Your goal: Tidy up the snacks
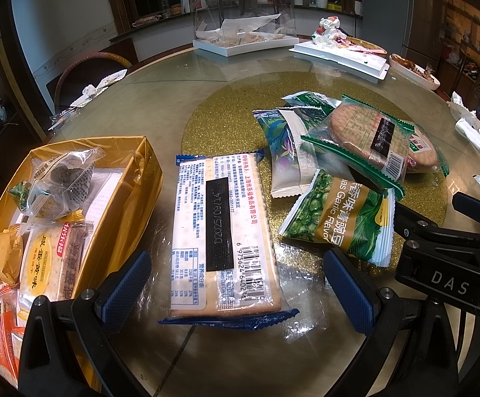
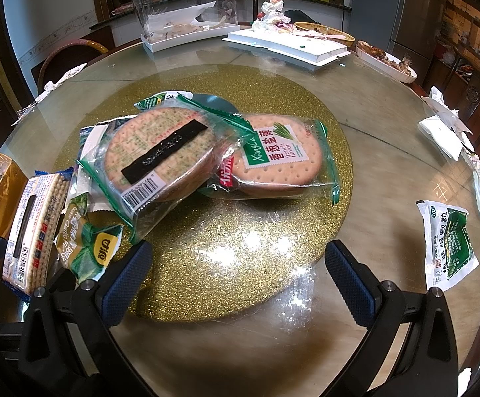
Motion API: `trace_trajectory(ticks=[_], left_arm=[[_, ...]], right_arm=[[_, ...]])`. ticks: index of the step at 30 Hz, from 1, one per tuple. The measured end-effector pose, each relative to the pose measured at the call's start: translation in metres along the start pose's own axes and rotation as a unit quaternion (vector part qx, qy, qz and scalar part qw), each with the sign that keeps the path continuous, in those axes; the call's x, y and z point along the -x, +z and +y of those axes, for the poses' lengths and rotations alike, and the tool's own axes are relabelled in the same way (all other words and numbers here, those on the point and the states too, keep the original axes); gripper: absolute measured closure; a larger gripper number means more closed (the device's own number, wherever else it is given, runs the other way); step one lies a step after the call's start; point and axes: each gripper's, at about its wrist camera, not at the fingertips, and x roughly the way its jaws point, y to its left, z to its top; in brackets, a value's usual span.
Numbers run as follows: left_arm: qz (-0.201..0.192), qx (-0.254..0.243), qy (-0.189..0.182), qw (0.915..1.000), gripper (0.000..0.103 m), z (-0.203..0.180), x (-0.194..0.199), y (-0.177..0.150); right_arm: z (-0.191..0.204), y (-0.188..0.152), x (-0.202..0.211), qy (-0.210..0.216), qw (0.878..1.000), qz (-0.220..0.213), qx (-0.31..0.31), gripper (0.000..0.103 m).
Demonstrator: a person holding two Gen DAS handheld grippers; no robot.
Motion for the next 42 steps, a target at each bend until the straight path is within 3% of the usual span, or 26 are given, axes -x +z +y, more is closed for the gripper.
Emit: trace_trajectory(ticks=[19,23,26,33,37,41,42], left_arm=[[0.002,-0.002,-0.002,1.0,0.0,-0.001,0.0,0.0],[0.022,-0.013,-0.018,0.9995,0.0,0.0,0.0,0.001],[0.01,-0.014,-0.022,0.9996,0.0,0.0,0.002,-0.001],[-0.002,-0.001,-0.087,0.9962,0.001,0.008,0.017,0.005],[-0.005,0.006,-0.108,0.9941,0.001,0.009,0.022,0.015],[0.021,0.026,-0.15,0.9882,0.001,-0.004,0.005,0.031],[0.023,0.028,-0.142,0.9891,0.001,-0.01,0.001,0.037]], right_arm=[[0.0,0.0,0.0,0.0,1.0,0.0,0.0,0.0],[0.0,0.0,0.0,0.0,1.0,0.0,0.0,0.0],[0.001,0.0,0.0,-0.008,1.0,0.001,-0.011,0.0],[-0.003,0.001,0.002,0.008,1.0,0.008,0.0,0.001],[-0.031,-0.003,0.031,0.054,0.996,-0.029,-0.072,0.014],[-0.062,0.007,0.069,0.056,0.986,-0.07,-0.14,0.015],[-0.07,0.012,0.08,0.039,0.985,-0.079,-0.15,0.014]])
